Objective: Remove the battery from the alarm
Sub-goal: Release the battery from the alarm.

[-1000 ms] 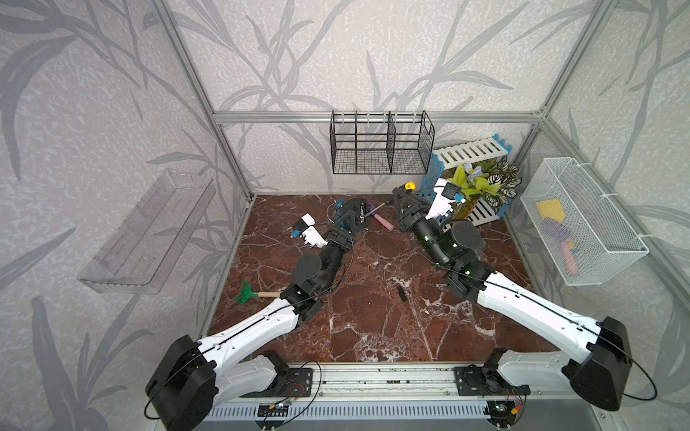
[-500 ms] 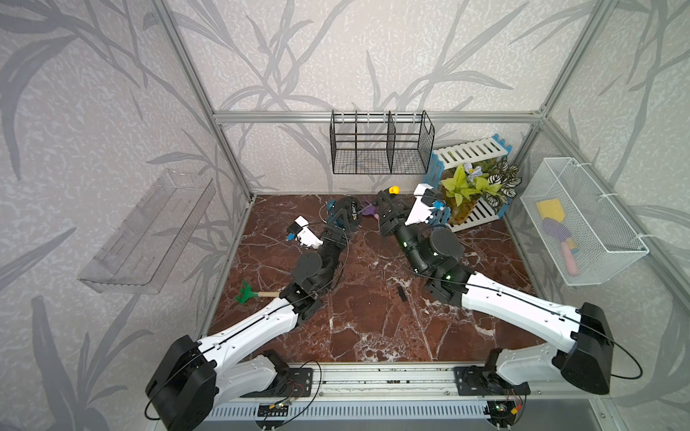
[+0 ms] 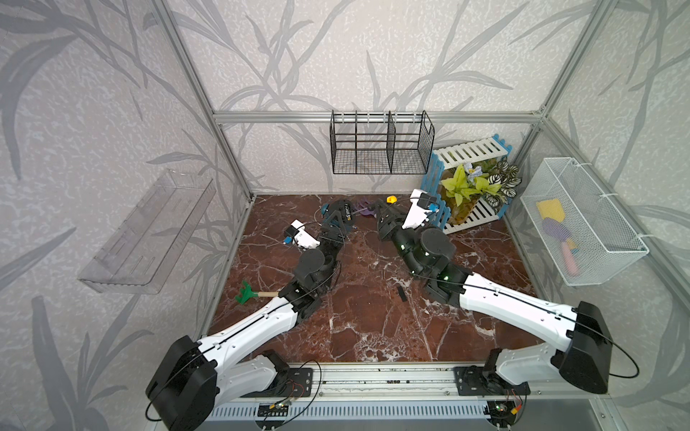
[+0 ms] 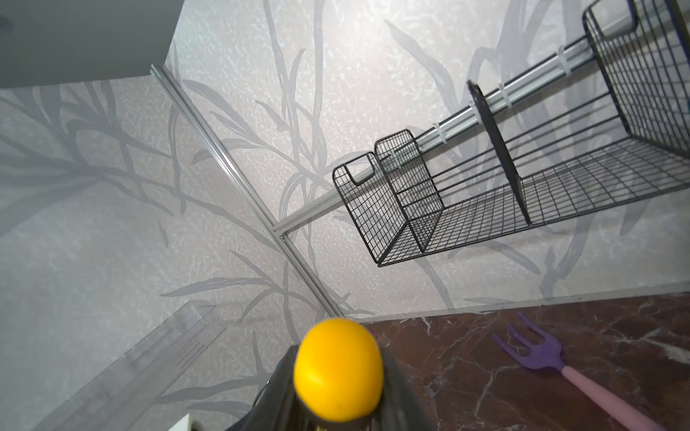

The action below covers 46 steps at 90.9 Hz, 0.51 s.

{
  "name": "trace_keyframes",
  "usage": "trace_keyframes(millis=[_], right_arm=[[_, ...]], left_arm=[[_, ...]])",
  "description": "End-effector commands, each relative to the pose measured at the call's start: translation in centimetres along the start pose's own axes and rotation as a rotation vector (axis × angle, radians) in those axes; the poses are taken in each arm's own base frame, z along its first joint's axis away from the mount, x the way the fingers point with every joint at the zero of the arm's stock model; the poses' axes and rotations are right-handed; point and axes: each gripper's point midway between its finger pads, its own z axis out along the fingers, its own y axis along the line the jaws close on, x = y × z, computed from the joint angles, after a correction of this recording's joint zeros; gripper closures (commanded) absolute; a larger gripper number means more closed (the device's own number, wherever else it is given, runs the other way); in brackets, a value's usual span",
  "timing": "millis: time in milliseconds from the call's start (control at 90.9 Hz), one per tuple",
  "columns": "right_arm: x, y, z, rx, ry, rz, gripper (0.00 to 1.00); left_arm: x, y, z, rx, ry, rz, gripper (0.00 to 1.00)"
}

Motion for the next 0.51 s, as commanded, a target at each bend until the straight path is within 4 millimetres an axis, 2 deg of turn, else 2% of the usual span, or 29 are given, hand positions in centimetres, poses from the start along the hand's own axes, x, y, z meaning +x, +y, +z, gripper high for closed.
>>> trace_keyframes(millis=[0,110,187,297,374,429,495], right_arm=[[4.8,-4.7,0.4,0.06,0.205,0.2,1.0],[4.8,-5.9,0.3,0.061,0.209,0.258,1.0],[5.2,-5.9,0.1,0.044,0.227,0.252,1.0],[5.4,-2.3,0.1,-0.066,0.282,0.109,1.0],[5.9,0.8,-0.1,-0.12,0.305,-0.085,1.0],[6.5,1.9,0.0,-0.111,0.331,-0.183,1.0],[8.2,3.9,-0.3,-0.115,0.375,-0.292,1.0]], left_arm=[[-0.2,-7.0,-0.8,0.239,0.061,-0.137,0.85],[-0.1,-6.8,-0.9,0.236,0.072,-0.128,0.85],[0.0,-6.5,-1.0,0.229,0.076,-0.124,0.85],[0.2,-6.1,-0.9,0.219,0.084,-0.111,0.85],[0.5,-6.1,-0.8,0.217,0.095,-0.095,0.86],[0.8,-6.4,-0.7,0.222,0.109,-0.082,0.86],[1.2,-6.7,-0.6,0.229,0.13,-0.052,0.86]])
